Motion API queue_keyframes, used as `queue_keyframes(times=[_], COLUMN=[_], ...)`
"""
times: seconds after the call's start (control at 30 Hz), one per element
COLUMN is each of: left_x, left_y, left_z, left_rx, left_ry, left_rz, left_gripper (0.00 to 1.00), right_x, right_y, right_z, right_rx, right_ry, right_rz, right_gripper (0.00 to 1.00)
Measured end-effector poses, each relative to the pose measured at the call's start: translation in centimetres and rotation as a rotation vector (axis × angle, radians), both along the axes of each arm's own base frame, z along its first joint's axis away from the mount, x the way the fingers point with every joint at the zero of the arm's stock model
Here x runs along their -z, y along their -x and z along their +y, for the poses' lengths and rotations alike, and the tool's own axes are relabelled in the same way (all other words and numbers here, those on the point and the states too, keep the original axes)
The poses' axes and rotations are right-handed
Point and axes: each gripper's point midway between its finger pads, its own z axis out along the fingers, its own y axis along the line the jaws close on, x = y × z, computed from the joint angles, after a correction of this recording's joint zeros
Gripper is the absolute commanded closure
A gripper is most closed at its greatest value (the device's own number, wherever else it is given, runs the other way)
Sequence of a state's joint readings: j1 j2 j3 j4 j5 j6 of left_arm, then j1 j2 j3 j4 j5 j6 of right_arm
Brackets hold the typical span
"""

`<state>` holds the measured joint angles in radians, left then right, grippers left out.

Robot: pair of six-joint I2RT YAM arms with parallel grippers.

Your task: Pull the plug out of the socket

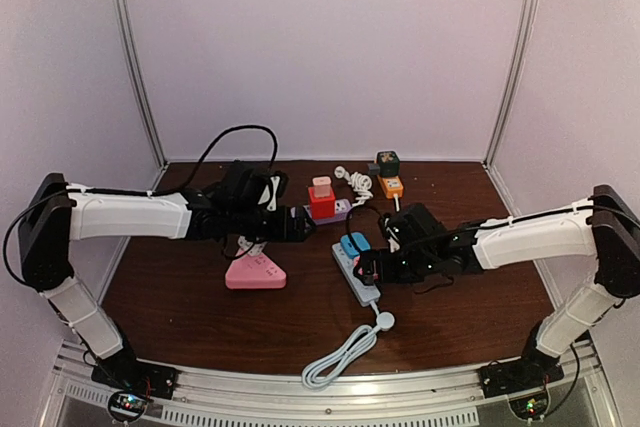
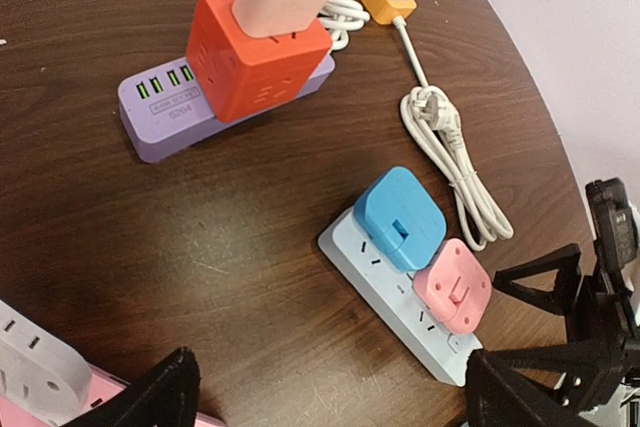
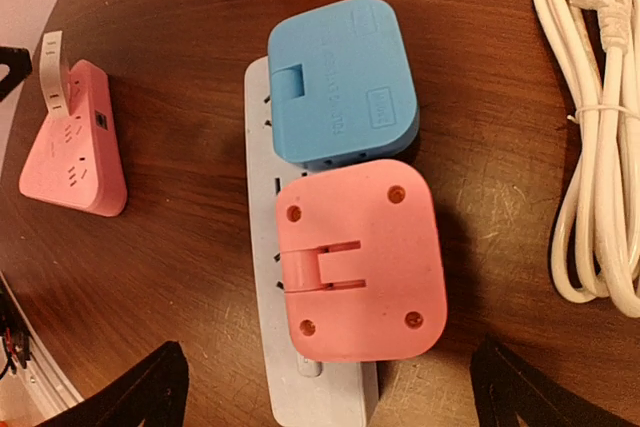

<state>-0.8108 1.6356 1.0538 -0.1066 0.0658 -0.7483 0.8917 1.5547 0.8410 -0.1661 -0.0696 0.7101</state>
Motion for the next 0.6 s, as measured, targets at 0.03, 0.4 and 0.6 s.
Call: queue_keyframes(times=[0.03,0.4,0.6], left_x=[0.1,1.3,2.3], left_y=[0.1,0.9,1.4], left_z=[-0.2,-1.7,-2.6], left_rx=[0.002,0.022,0.033], left_ry=[0.003,0.031,0.038], left_rz=[0.003,0.044,0.072], left_gripper=[0.08,0.25,0.37], right_x=[-0.1,-0.4,1.3], right_y=[-0.3,-2.3,-2.3], right_z=[-0.4,-1.1,-0.3], right_rx=[0.005,0.007,-0.005], right_ry=[-0.029,-0.26,-0.293], right_rz=[0.002,0.056,0.116], right_gripper=[0.01,0.18,0.28])
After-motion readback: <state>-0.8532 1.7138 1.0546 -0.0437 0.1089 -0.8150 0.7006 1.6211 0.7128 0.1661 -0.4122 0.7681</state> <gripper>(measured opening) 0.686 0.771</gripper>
